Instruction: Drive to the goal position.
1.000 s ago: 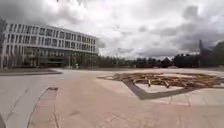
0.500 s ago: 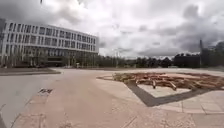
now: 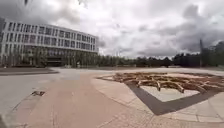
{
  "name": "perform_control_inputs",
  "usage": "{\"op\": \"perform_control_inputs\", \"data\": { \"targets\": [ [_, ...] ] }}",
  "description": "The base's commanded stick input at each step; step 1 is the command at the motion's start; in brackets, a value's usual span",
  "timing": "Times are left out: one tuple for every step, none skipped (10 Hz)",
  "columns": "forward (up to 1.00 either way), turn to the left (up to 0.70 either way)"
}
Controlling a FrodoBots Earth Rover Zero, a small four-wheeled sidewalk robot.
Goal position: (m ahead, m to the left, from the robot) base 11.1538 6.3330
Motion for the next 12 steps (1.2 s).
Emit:
{"op": "perform_control_inputs", "data": {
  "targets": [
    [0.7, 0.0],
    [0.7, 0.0],
    [0.7, 0.0],
    [0.7, 0.0],
    [0.7, 0.0],
    [0.7, 0.0],
    [0.7, 0.35],
    [0.7, 0.35],
    [0.7, 0.35],
    [0.7, 0.35],
    [0.7, 0.35],
    [0.7, 0.35]
  ]
}}
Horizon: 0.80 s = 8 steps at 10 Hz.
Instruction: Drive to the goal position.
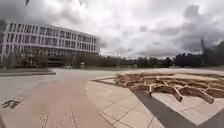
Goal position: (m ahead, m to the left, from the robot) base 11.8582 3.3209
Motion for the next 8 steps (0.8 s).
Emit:
{"op": "perform_control_inputs", "data": {
  "targets": [
    [0.7, 0.2],
    [0.7, 0.03],
    [0.7, 0.0],
    [0.7, 0.0],
    [0.7, 0.0],
    [0.7, 0.0],
    [0.7, 0.0],
    [0.7, 0.0]
  ]
}}
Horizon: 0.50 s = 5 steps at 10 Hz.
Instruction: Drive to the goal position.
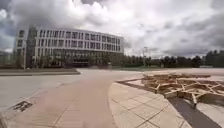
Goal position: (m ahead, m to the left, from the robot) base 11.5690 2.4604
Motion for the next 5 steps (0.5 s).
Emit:
{"op": "perform_control_inputs", "data": {
  "targets": [
    [0.7, 0.0],
    [0.7, 0.0],
    [0.7, 0.0],
    [0.7, 0.0],
    [0.7, 0.0]
  ]
}}
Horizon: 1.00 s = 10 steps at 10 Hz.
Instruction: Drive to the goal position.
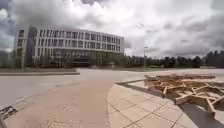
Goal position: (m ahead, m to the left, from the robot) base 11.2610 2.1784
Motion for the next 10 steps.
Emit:
{"op": "perform_control_inputs", "data": {
  "targets": [
    [0.7, 0.0],
    [0.7, 0.0],
    [0.7, 0.0],
    [0.7, 0.0],
    [0.7, 0.0],
    [0.7, 0.0],
    [0.7, 0.0],
    [0.7, 0.0],
    [0.7, 0.0],
    [0.7, 0.0]
  ]
}}
